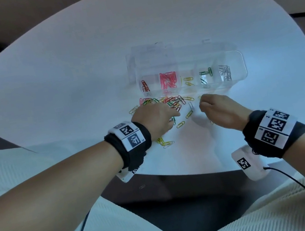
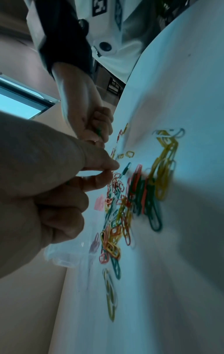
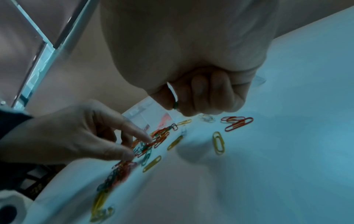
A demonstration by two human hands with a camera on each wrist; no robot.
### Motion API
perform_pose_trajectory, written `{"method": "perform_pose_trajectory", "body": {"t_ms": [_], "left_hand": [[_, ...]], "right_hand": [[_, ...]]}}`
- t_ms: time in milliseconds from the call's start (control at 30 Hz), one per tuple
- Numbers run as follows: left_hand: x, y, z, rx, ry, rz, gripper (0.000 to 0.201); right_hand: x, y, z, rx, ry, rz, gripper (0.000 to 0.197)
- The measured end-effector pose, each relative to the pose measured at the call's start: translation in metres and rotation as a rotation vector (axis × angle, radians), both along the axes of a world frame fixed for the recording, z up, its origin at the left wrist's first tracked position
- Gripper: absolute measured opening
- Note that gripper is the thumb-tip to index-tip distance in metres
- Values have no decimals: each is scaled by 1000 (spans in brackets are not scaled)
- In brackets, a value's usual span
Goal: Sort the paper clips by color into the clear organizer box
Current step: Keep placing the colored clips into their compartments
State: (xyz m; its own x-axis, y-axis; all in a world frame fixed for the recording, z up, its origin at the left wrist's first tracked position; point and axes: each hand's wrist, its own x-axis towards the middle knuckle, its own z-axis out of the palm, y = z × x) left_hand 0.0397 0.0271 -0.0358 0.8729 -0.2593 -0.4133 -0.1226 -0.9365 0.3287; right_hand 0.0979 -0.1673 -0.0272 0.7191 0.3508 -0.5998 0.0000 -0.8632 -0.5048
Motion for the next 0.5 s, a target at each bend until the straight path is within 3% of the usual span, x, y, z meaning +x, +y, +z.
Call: {"method": "perform_pose_trajectory", "body": {"t_ms": [133, 333, 500], "left_hand": [[-4, -4, -6, 43, 26, -39, 34], [-4, -3, -10, 22, 15, -31, 18], [4, 1, 5, -179, 24, 168, 7]], "right_hand": [[3, 4, 5, 165, 194, -142, 20], [3, 4, 6, 351, 462, -184, 44], [3, 5, 8, 497, 456, -276, 40]]}}
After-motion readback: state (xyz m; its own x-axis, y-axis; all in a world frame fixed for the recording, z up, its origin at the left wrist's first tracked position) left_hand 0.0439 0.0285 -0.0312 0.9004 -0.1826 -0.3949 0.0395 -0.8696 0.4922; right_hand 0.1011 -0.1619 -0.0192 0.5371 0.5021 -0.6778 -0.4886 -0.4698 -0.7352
